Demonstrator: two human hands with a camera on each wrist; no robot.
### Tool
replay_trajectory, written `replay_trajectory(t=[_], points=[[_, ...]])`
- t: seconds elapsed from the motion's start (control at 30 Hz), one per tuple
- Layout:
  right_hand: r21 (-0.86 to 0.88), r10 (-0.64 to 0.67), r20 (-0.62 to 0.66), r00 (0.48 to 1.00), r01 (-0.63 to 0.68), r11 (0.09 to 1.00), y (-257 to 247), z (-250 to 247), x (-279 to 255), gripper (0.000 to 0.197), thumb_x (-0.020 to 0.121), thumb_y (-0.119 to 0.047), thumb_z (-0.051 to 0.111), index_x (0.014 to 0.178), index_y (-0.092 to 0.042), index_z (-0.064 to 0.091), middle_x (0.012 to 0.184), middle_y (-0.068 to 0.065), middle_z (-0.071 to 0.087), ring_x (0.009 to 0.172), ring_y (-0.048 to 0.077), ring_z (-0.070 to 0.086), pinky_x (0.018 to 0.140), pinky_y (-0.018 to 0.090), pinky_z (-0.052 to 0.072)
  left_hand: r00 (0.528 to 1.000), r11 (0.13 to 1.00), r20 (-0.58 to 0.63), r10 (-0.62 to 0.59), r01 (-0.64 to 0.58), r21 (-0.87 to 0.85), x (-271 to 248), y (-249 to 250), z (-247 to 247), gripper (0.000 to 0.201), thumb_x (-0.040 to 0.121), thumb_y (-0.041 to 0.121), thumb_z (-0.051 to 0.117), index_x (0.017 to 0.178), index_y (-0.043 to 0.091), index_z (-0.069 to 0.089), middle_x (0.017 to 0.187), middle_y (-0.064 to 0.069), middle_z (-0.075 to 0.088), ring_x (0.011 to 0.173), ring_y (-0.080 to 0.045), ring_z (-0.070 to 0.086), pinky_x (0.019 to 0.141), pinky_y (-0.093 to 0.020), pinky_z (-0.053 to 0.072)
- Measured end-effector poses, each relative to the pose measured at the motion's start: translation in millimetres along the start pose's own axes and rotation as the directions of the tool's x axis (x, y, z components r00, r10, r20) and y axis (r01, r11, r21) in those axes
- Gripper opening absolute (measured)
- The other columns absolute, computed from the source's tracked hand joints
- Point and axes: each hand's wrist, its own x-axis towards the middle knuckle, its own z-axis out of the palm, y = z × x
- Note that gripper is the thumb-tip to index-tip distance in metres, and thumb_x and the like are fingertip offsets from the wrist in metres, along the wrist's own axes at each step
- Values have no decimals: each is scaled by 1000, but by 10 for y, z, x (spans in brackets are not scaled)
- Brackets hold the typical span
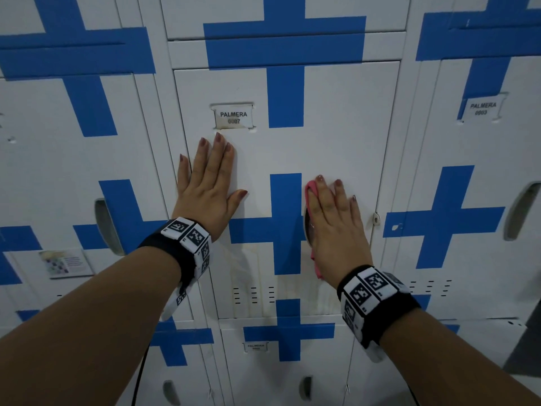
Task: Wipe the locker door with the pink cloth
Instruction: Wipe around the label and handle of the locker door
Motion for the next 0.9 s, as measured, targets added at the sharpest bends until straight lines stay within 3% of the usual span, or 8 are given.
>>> replay_trajectory(t=[0.17, 0.37, 0.53, 0.63, 0.7, 0.8, 0.83, 0.9], points=[[-77, -144, 22, 989, 145, 986, 15, 85, -81, 94, 74, 1, 49, 150, -19, -2, 157, -3, -5, 144, 27, -7, 115, 48, 0, 1000, 1000, 6, -2, 2, 8, 0, -8, 8, 70, 95, 52, 17, 148, 17, -11, 154, 2, -18, 142, -17, -22, 115, -44, -11], [-134, -223, 44, 974, 227, 965, 71, 209, -201, 89, 79, -2, 50, 151, -18, 1, 158, -1, -8, 144, 26, -6, 114, 50, 5, 1000, 1000, 6, 2, -2, 6, -1, -3, 9, 70, 95, 52, 17, 148, 17, -11, 154, 2, -18, 141, -17, -23, 115, -45, -10], [-163, -247, 104, 964, 261, 951, 65, 248, -266, 74, 78, -6, 17, 151, -15, 5, 158, 1, 1, 145, 27, -4, 113, 51, 6, 1000, 1000, 1, 1, -1, 14, -3, -4, 10, 70, 95, 52, 18, 148, 17, -11, 154, 2, -18, 141, -17, -23, 115, -44, -10], [-174, -280, 134, 951, 301, 938, 43, 254, -286, 74, 78, -5, 22, 150, -15, 10, 158, 2, 4, 144, 28, -3, 113, 52, 6, 1000, 1000, -4, 4, -4, 14, -4, -11, 8, 69, 95, 52, 17, 148, 17, -10, 154, 3, -17, 141, -17, -24, 115, -43, -11], [-135, -342, 129, 931, 358, 924, 69, 217, -259, 78, 75, -1, 39, 149, -16, 18, 157, 1, 10, 144, 28, 1, 113, 50, 7, 1000, 1000, -9, 6, -6, 12, -1, -7, 6, 69, 95, 52, 17, 148, 18, -11, 154, 3, -17, 141, -17, -23, 115, -43, -11], [-2, -398, 58, 915, 399, 917, 154, 95, -174, 83, 64, 4, 66, 140, -16, 41, 149, 1, 33, 139, 24, 24, 114, 50, 19, 1000, 1000, -13, 5, -5, 7, 0, 0, 7, 69, 95, 52, 18, 148, 18, -11, 154, 3, -18, 141, -17, -23, 115, -42, -11], [96, -351, 13, 936, 349, 932, 158, 31, -159, 77, 66, 3, 65, 137, -16, 45, 147, 0, 38, 137, 22, 30, 112, 50, 25, 1000, 1000, -11, 4, -4, 6, -3, -1, 8, 69, 95, 52, 18, 148, 18, -11, 154, 3, -19, 141, -17, -23, 115, -42, -12], [333, -194, -104, 976, 218, 917, 109, -158, -116, 55, 82, -12, 45, 137, -15, 46, 146, -1, 39, 135, 16, 35, 111, 44, 31, 1000, 1000, -11, 1, -1, 4, -9, -6, 9, 69, 95, 52, 18, 148, 18, -11, 154, 4, -20, 142, -17, -22, 115, -43, -11]])
